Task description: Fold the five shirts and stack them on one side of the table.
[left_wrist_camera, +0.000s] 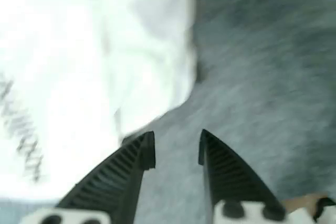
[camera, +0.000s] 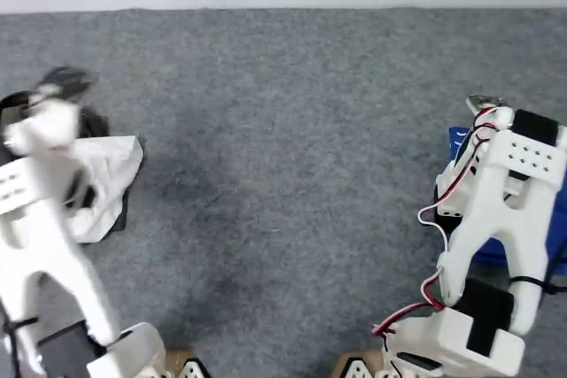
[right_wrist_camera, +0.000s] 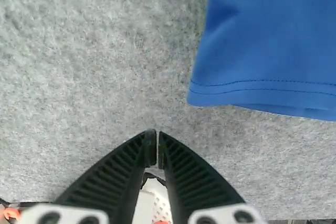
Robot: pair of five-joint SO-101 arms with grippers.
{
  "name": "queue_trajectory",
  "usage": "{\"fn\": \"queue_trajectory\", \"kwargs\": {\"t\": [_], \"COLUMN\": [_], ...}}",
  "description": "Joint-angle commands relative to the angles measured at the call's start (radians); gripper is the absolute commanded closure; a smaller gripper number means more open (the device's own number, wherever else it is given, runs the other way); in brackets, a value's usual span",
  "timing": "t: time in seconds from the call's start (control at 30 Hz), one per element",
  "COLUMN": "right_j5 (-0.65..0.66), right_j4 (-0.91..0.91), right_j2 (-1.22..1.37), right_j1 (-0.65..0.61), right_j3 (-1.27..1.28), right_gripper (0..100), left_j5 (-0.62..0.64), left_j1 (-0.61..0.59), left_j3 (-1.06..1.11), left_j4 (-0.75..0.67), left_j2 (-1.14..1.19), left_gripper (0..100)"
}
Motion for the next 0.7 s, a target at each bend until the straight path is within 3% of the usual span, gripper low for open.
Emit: {"fn": "queue_trajectory", "kwargs": {"t": [0.0, 0.17, 0.33, 0.67], "right_j5": [-0.005, -0.005, -0.005, -0.005], "right_j4": [0.03, 0.028, 0.03, 0.035], "right_j2": [-0.041, -0.041, -0.041, -0.041], "right_j1": [-0.013, -0.013, -0.013, -0.013], "right_j3": [-0.009, -0.009, -0.009, -0.006], "right_gripper": [99.0, 99.0, 99.0, 99.0], "left_j5": [-0.083, -0.193, -0.242, -0.285], "left_j1": [-0.178, -0.367, -0.477, -0.511], "left_j3": [0.03, 0.145, 0.305, 0.731], "left_j4": [-0.043, -0.163, -0.361, -0.916], "left_j2": [-0.051, -0.052, -0.046, -0.046], "left_gripper": [80, 76, 75, 75]}}
